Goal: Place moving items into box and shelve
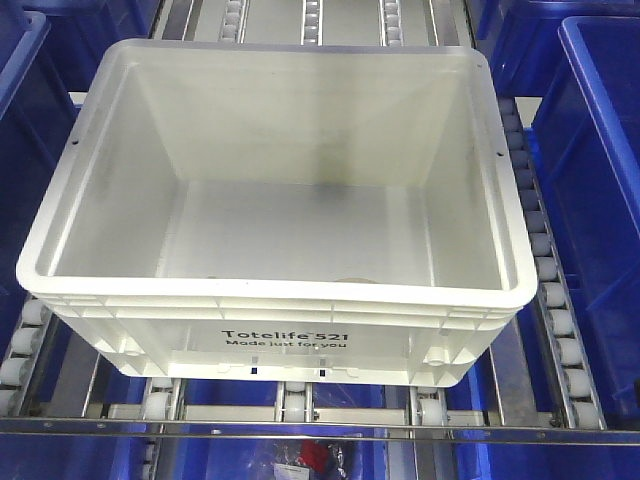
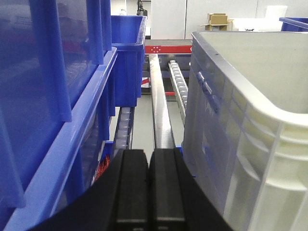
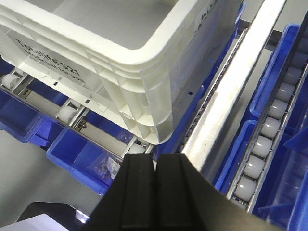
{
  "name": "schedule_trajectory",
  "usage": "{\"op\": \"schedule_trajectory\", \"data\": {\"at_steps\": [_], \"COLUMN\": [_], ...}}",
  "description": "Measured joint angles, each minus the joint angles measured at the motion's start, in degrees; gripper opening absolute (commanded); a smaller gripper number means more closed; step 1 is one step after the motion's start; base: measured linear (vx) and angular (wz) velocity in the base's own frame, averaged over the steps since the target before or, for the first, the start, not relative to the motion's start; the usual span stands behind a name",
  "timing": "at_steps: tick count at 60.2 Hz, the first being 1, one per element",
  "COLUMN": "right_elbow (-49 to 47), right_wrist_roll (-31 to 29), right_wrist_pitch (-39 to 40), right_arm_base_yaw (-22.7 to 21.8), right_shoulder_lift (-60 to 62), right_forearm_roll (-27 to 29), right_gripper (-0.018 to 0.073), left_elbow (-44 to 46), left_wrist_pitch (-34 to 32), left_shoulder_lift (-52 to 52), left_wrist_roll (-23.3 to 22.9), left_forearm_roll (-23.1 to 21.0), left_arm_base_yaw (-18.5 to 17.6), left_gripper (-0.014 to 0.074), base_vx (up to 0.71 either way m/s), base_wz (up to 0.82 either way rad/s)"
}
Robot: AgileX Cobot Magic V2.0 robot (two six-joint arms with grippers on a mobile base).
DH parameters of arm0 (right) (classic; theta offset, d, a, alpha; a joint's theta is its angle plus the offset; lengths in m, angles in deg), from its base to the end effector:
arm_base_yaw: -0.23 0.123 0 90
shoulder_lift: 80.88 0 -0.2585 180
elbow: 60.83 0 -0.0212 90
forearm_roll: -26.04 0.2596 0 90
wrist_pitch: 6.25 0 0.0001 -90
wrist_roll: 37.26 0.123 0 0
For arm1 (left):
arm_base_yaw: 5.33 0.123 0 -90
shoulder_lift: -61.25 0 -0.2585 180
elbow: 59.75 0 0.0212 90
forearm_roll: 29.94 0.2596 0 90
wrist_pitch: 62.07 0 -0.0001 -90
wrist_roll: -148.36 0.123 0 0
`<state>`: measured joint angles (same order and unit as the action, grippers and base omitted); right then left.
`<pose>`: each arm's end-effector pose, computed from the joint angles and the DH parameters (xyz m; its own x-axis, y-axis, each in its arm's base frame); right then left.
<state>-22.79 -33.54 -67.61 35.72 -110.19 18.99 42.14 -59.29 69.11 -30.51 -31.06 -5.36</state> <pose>0.0904 0.0482 0.2928 -0.5101 -0.3567 -0.7827 -0.5057 0.8605 -0.0626 0.1244 -0.0002 0.2003 0.0218 0.0002 -0.9998 0.0015 1.0000 0.0002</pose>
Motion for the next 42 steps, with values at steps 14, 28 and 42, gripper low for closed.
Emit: {"op": "schedule_trajectory", "data": {"at_steps": [14, 28, 42], "right_elbow": [0.0, 0.0, 0.5], "right_wrist_roll": [0.0, 0.0, 0.1], "right_wrist_pitch": [0.0, 0.0, 1.0], "right_arm_base_yaw": [0.0, 0.0, -4.0], "right_shoulder_lift": [0.0, 0.0, 1.0], "right_forearm_roll": [0.0, 0.0, 0.3], "right_gripper": [-0.0015, -0.0015, -0.0015], "left_elbow": [0.0, 0.0, 0.0], "left_wrist_pitch": [0.0, 0.0, 0.0], "left_shoulder_lift": [0.0, 0.0, 0.0], "left_wrist_roll": [0.0, 0.0, 0.0], "left_forearm_roll": [0.0, 0.0, 0.0], "left_arm_base_yaw": [0.0, 0.0, 0.0], "left_gripper": [-0.0023, -0.0023, -0.0023], "base_vx": [0.0, 0.0, 0.0], "base_wz": [0.0, 0.0, 0.0]}}
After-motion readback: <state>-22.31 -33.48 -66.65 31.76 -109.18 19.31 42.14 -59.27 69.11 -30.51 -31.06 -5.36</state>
